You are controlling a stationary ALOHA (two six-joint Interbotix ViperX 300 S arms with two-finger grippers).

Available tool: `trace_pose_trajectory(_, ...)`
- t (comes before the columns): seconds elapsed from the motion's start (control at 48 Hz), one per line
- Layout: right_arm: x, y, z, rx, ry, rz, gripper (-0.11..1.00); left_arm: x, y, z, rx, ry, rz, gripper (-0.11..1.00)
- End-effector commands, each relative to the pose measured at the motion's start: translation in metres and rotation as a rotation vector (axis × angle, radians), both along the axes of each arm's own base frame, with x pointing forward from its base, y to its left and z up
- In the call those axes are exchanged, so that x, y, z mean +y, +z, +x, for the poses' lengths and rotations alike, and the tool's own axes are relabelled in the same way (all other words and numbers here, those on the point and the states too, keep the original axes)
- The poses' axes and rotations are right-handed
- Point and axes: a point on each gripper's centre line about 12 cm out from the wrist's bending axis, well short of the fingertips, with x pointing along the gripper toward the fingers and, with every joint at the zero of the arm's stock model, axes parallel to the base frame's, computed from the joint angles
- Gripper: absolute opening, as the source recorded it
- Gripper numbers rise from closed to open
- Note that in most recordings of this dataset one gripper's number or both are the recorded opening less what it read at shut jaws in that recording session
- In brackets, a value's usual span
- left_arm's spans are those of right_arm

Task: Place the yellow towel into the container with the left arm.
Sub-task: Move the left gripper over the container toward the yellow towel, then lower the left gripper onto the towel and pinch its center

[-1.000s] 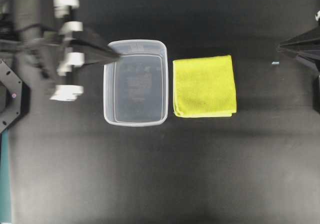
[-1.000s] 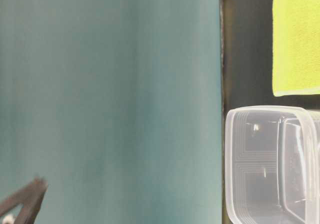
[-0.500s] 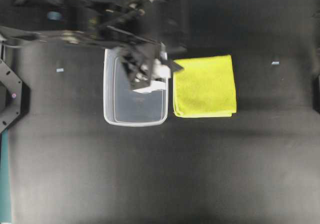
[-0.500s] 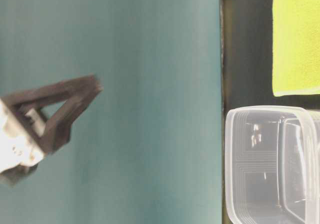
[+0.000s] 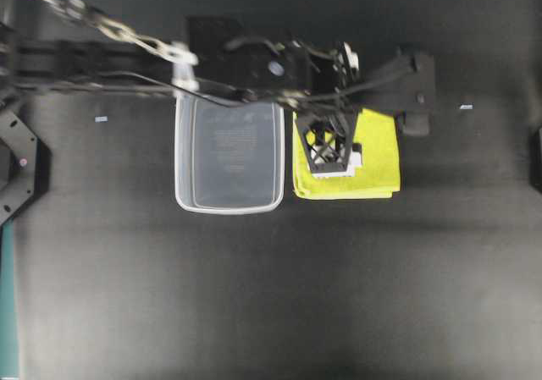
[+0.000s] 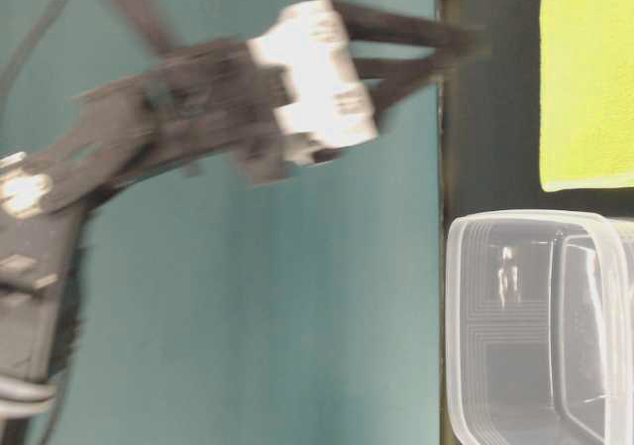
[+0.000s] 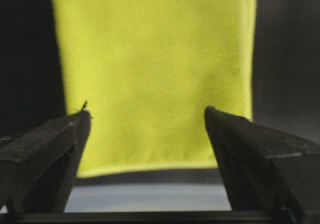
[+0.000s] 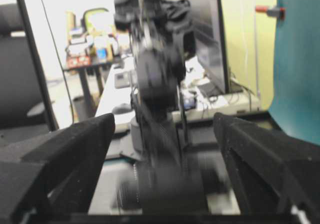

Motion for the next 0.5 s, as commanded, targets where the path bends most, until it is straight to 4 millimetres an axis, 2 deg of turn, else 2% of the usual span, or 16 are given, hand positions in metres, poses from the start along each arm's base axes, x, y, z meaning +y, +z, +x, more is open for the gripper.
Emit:
trace_pose_trajectory(0.0, 0.0, 0.011, -0.001, -0.034, -0.003, 0.0, 0.77, -0.002, -0.009, 0.009, -0.015, -0.006, 0.003, 0.91)
trace_pose_trajectory(0.208, 0.0, 0.012, -0.002, -0.036, -0.001, 0.003, 0.77, -0.005, -0.046, 0.021, -0.03, -0.018, 0.003, 0.91)
trace_pose_trajectory(0.479, 0.0, 0.01, -0.002, -0.023, -0.002, 0.004, 0.76, -0.01, -0.084, 0.019, 0.043, -0.026, 0.001, 0.91)
